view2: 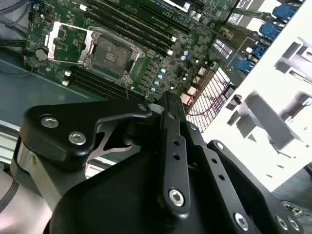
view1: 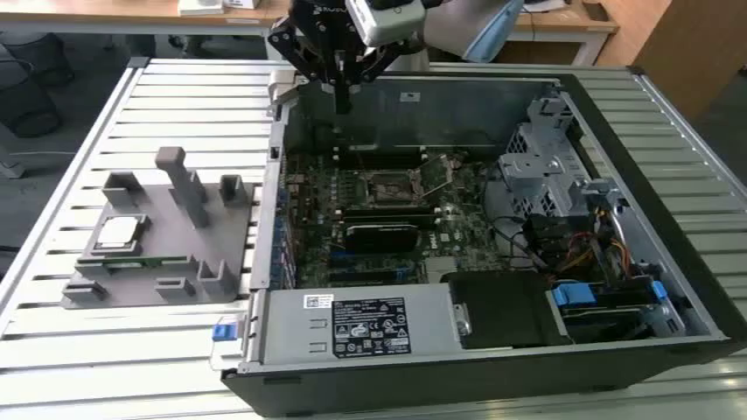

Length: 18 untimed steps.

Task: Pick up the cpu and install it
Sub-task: 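Reach for the cpu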

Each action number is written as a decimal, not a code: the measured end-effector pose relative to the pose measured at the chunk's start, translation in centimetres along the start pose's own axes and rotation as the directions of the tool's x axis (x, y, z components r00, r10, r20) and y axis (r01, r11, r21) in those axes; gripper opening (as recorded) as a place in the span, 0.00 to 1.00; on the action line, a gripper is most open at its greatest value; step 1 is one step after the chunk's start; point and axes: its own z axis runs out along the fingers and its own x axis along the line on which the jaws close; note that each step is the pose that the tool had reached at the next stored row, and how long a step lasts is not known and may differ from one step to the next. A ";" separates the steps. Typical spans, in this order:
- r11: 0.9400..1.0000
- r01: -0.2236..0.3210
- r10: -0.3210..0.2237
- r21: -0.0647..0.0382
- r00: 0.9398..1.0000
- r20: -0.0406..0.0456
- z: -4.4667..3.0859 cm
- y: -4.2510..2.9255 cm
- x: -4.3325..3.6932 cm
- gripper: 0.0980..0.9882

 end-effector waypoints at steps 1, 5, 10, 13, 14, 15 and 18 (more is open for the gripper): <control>1.000 0.000 0.000 0.000 1.000 0.000 0.00 0.00 0.00 0.01; 1.000 0.000 0.000 0.000 1.000 0.000 0.00 0.00 0.00 0.01; 1.000 0.000 0.000 0.000 1.000 0.000 -0.01 -0.01 0.15 0.01; 1.000 0.000 0.000 0.000 1.000 0.000 -0.01 -0.03 0.37 0.01; 1.000 0.000 0.000 0.000 1.000 0.000 -0.01 -0.03 0.45 0.01; 1.000 0.000 0.000 0.000 1.000 0.000 -0.02 -0.05 0.63 0.01; 1.000 0.000 0.000 0.000 1.000 0.000 -0.02 -0.07 0.90 0.01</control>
